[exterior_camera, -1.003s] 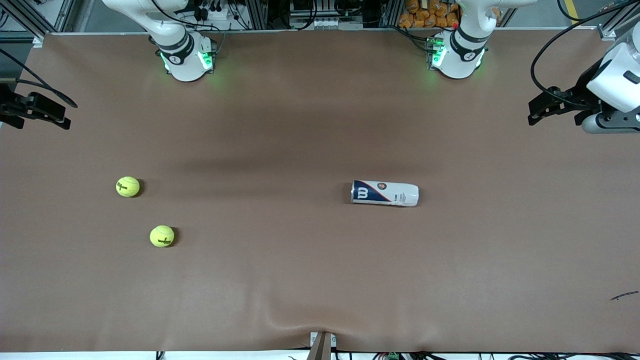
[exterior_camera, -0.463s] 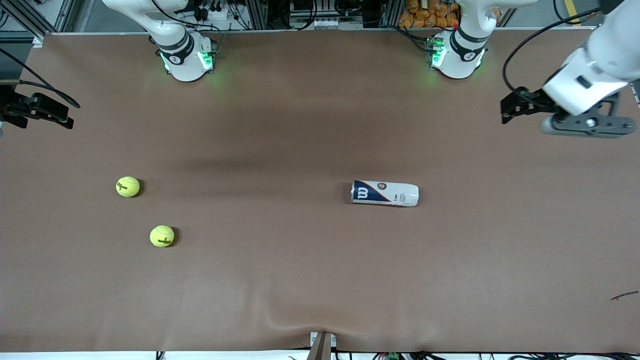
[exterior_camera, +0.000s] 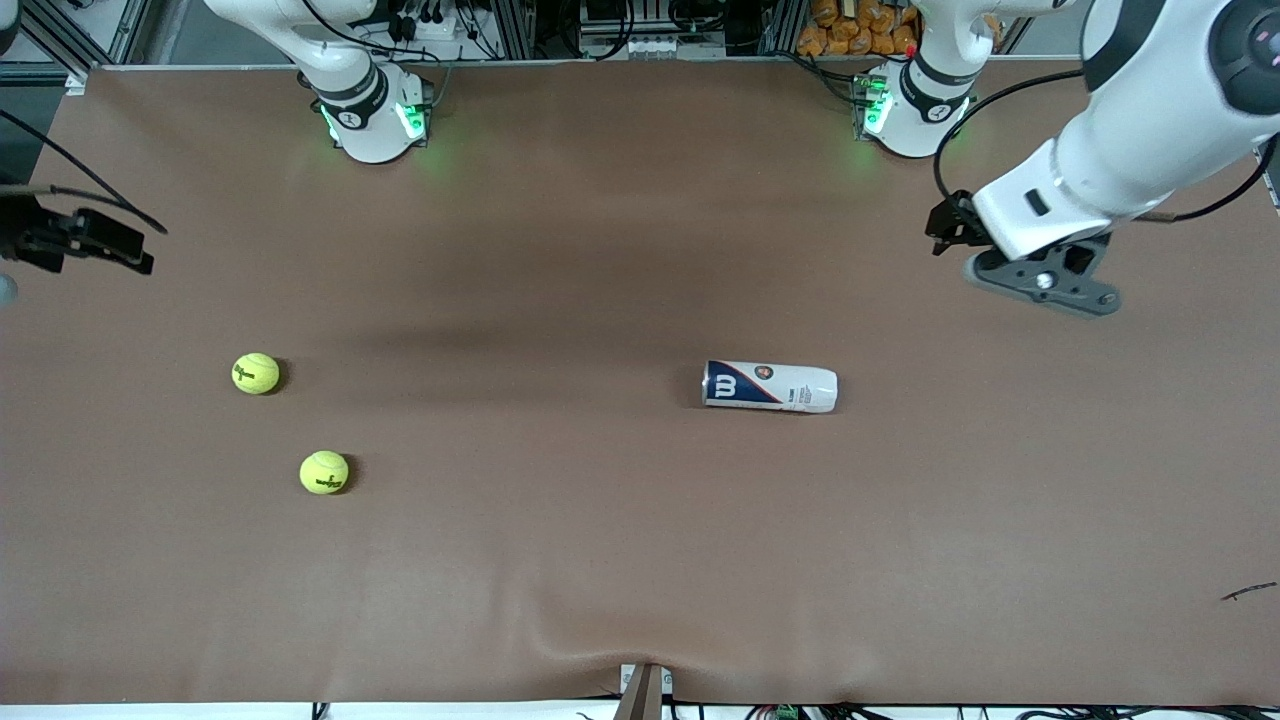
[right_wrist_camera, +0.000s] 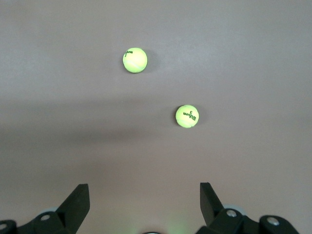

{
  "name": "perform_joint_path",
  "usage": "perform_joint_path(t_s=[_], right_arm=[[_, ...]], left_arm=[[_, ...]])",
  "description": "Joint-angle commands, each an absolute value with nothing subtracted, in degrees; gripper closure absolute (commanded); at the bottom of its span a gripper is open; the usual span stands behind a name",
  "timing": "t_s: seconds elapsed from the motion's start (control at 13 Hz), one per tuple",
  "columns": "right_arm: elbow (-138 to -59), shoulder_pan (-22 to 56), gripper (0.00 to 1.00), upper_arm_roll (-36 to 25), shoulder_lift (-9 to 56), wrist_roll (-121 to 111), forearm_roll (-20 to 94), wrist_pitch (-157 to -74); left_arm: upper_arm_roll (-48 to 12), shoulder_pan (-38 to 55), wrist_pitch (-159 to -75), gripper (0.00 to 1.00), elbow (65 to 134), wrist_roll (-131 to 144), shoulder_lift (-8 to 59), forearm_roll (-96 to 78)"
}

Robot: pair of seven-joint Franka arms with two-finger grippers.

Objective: Insert tennis ball vertically with right arm
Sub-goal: 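Move the left gripper over the lying tennis ball can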

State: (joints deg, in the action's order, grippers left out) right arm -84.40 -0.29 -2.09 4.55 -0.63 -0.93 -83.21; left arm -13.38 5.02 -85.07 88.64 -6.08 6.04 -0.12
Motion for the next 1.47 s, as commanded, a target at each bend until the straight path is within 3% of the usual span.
perform_joint_path(t_s=[0.0,0.31,0.77,1.39], right_arm=[[-85.16,-1.14,0.0,-2.28,7.72,0.0,-1.67,-83.93],[-92.54,-4.65,0.0,-2.2,8.44,0.09,-1.58,-89.2],[-93.87,-6.5,0.0,-2.29,8.44,0.09,-1.58,-89.38],[-97.56,-6.95,0.0,-2.02,6.94,-0.62,-0.62,-91.14]], left_arm=[[-13.71,7.28,-85.25,0.0,87.63,-13.86,8.08,-0.36],[-13.71,11.95,-88.15,0.0,87.63,-22.81,10.98,0.09],[-13.71,12.13,-96.05,0.0,87.8,-49.98,20.03,-0.7],[-13.71,13.89,-104.31,0.0,88.94,-59.76,26.01,0.17]])
